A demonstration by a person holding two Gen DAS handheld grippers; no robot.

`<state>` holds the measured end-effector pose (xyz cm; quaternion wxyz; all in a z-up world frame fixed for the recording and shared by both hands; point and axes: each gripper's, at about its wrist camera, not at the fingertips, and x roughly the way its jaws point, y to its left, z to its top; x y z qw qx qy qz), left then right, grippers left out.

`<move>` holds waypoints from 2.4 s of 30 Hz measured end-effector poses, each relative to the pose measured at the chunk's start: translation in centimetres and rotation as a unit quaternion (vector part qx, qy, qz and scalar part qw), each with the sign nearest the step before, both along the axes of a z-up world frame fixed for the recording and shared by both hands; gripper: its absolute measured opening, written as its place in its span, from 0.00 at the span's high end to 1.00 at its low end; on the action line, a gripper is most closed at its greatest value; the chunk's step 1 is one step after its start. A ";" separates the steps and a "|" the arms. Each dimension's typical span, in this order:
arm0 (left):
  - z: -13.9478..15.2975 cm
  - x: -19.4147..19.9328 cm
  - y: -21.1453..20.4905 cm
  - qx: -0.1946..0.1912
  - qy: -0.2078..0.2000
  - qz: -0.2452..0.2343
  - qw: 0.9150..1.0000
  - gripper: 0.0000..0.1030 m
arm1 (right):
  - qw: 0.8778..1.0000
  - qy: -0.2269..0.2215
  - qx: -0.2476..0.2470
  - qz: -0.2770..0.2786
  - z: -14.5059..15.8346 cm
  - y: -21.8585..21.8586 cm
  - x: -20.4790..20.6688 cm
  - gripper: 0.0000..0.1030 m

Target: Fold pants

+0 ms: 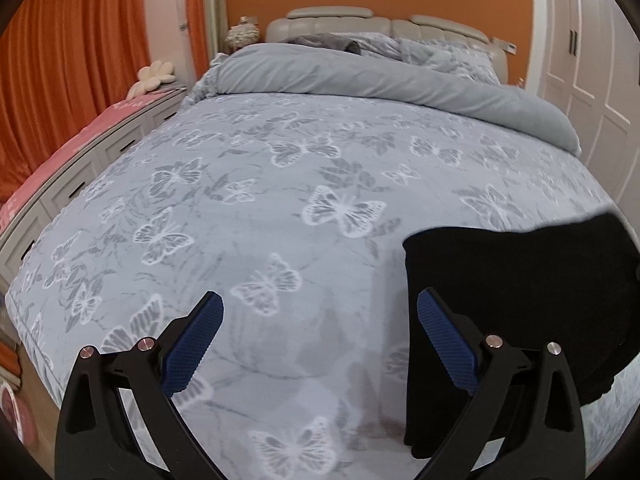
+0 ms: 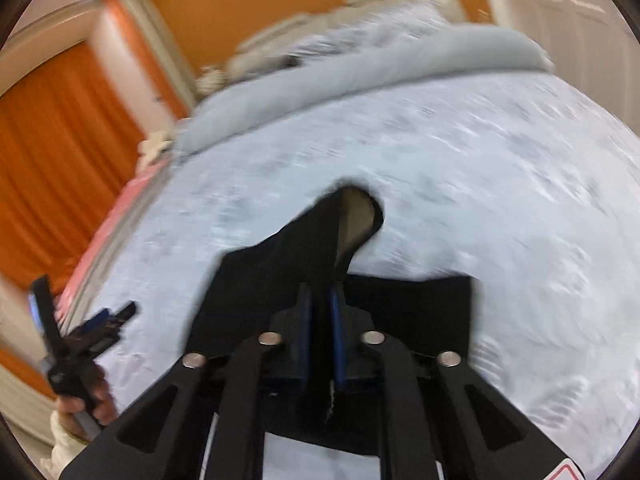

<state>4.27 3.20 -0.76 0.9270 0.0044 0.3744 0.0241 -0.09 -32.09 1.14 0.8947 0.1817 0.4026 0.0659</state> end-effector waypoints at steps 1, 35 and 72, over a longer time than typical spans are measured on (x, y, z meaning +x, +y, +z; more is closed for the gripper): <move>-0.2 0.0 -0.4 0.002 0.002 -0.006 1.000 0.07 | 1.000 0.011 0.005 -0.004 -0.7 -0.8 -0.2 0.96; -2.9 -0.2 -6.7 -0.018 0.061 -0.091 0.994 0.07 | 0.999 0.001 -0.015 0.028 -0.5 1.7 0.0 0.88; -10.7 4.3 -5.5 -0.275 0.257 -0.113 0.920 0.04 | 0.981 0.174 0.076 -0.042 -9.8 -8.0 -0.1 0.10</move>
